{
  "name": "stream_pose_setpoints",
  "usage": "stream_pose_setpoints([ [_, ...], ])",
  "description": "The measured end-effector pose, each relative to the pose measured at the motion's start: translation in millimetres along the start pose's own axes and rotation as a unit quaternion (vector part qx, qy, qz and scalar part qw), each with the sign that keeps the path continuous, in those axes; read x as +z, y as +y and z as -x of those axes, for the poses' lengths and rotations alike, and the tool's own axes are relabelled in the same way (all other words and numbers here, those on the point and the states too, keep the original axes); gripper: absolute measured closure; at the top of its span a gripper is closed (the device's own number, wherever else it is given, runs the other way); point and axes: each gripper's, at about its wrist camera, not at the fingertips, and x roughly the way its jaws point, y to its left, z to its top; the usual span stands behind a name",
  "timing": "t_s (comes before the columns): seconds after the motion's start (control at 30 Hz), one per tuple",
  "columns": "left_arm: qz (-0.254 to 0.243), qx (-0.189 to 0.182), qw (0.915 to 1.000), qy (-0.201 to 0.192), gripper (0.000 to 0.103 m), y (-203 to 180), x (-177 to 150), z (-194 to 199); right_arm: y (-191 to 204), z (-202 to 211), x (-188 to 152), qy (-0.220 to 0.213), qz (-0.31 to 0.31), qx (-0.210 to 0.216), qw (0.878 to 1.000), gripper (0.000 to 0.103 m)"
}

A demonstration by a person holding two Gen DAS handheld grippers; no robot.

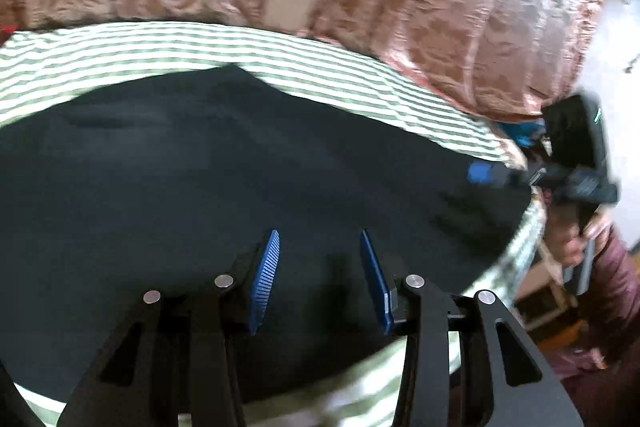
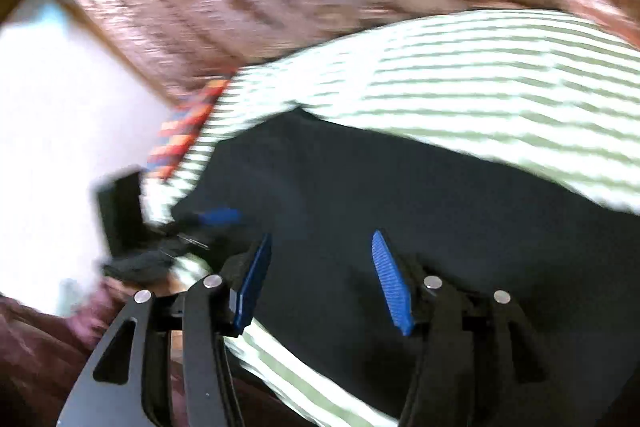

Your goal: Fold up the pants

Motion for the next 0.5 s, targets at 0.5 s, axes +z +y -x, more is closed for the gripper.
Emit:
stream_pose_setpoints([
  [0.5,0.052,-0.003,0.9986,-0.012,0.062,46.6,-20.9,6.1,-14.9,-186.6,133.6,0.152,-0.034,0.126,0.98,0.052],
])
